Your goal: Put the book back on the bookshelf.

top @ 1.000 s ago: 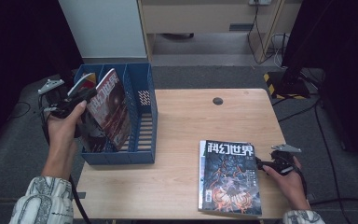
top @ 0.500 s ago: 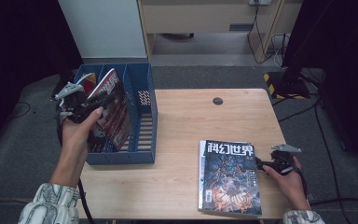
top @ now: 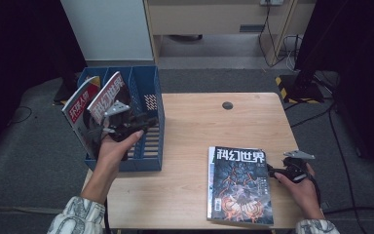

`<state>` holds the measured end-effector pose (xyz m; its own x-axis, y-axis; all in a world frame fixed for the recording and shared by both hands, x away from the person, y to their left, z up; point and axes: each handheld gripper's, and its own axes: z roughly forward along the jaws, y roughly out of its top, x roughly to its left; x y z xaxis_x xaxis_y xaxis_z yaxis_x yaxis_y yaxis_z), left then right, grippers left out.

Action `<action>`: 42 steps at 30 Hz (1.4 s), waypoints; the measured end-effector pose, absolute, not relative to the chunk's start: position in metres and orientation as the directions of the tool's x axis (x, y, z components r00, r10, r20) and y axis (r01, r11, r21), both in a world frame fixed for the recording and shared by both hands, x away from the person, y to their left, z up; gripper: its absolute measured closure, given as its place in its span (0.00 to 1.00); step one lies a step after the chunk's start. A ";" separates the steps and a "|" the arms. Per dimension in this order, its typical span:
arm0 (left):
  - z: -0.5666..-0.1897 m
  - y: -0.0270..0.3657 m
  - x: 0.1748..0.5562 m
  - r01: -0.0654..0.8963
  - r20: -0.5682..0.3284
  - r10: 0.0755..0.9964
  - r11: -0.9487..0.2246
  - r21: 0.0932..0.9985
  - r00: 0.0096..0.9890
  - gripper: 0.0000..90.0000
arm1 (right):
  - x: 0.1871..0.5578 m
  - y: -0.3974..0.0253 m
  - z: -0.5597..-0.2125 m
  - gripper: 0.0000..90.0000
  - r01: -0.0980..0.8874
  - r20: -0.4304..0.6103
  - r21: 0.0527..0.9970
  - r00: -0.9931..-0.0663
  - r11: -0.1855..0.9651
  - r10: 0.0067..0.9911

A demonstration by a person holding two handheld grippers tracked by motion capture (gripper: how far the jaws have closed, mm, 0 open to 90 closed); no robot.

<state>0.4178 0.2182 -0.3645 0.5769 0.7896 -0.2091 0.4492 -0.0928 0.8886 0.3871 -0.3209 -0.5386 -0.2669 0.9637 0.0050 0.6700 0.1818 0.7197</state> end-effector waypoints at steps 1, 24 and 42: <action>-0.369 0.210 0.417 0.452 -0.200 0.782 -0.114 0.885 0.590 0.53 | 0.387 -0.321 -0.539 0.09 0.669 0.004 0.720 -0.269 0.184 0.963; -0.442 0.094 0.411 0.496 -0.232 0.659 -0.245 0.833 0.716 0.37 | 0.375 -0.332 -0.510 0.33 0.598 -0.029 0.786 -0.224 0.161 0.974; -0.488 0.067 0.397 0.521 -0.214 0.688 -0.275 0.808 0.694 0.35 | 0.352 -0.313 -0.495 0.65 0.512 -0.025 0.830 -0.365 0.223 0.931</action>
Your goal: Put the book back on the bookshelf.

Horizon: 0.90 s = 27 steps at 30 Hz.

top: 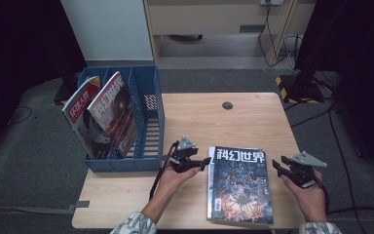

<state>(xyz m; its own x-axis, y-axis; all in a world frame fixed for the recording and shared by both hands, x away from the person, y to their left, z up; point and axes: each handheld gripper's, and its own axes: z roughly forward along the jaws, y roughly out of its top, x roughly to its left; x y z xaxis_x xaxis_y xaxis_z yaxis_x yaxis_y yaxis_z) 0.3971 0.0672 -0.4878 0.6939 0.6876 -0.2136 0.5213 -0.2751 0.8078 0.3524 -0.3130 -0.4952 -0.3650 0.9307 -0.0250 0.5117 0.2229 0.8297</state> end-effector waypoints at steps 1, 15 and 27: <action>-0.489 0.066 0.395 0.517 -0.205 0.687 -0.283 0.808 0.697 0.34 | 0.354 -0.311 -0.496 0.66 0.512 -0.020 0.829 -0.377 0.226 0.926; -0.502 0.059 0.382 0.516 -0.176 0.679 -0.337 0.788 0.713 0.31 | 0.363 -0.293 -0.504 0.49 0.534 0.045 0.811 -0.465 0.239 0.884; -0.507 0.049 0.378 0.515 -0.166 0.661 -0.378 0.769 0.732 0.31 | 0.368 -0.283 -0.516 0.38 0.606 0.119 0.763 -0.474 0.226 0.872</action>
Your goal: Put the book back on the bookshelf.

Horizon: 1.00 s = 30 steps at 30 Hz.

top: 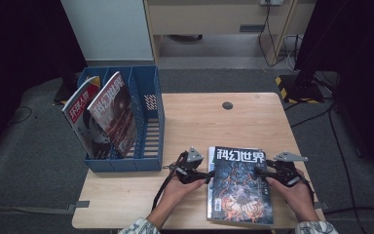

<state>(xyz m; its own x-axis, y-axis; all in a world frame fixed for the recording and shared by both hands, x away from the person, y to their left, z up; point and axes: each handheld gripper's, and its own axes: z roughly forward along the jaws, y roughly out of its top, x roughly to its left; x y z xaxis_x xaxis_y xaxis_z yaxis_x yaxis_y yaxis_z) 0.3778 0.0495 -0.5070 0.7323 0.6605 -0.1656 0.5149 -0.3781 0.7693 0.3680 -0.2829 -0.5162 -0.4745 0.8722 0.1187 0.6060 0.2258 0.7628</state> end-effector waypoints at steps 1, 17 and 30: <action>-0.508 0.049 0.378 0.516 -0.164 0.661 -0.383 0.766 0.733 0.31 | 0.368 -0.282 -0.516 0.37 0.598 0.107 0.765 -0.484 0.239 0.869; -0.517 0.045 0.377 0.527 -0.161 0.650 -0.419 0.739 0.743 0.28 | 0.372 -0.267 -0.514 0.34 0.533 0.037 0.785 -0.549 0.316 0.835; -0.522 0.048 0.381 0.557 -0.224 0.635 -0.390 0.734 0.739 0.27 | 0.375 -0.257 -0.518 0.31 0.510 0.025 0.786 -0.591 0.349 0.806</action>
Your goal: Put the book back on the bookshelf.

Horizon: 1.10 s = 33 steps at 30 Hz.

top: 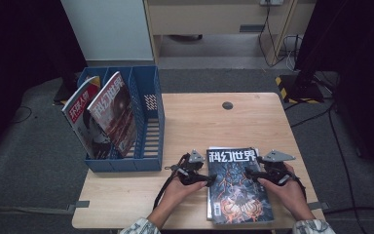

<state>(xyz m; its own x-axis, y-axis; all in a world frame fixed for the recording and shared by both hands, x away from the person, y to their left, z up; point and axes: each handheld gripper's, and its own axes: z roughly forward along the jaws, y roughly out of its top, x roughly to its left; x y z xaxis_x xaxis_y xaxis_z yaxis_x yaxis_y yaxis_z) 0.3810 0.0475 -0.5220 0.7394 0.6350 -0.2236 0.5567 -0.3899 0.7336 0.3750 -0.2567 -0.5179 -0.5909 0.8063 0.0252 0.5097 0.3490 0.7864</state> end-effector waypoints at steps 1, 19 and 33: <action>-0.522 0.048 0.381 0.559 -0.229 0.634 -0.388 0.732 0.739 0.27 | 0.376 -0.255 -0.518 0.32 0.507 0.028 0.784 -0.604 0.357 0.797; -0.530 0.058 0.392 0.645 -0.343 0.643 -0.316 0.695 0.685 0.22 | 0.380 -0.242 -0.519 0.31 0.489 0.033 0.787 -0.641 0.376 0.766; -0.520 0.066 0.401 0.668 -0.377 0.635 -0.307 0.678 0.674 0.38 | 0.381 -0.239 -0.519 0.31 0.490 0.037 0.785 -0.647 0.379 0.761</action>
<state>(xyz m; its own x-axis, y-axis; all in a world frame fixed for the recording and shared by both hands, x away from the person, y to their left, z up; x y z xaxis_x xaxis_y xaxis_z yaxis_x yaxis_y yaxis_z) 0.4007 0.0656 -0.5197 0.6742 0.6352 -0.3769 0.6681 -0.3068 0.6779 0.3811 -0.2388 -0.5193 -0.6475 0.7612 0.0371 0.4900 0.3786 0.7852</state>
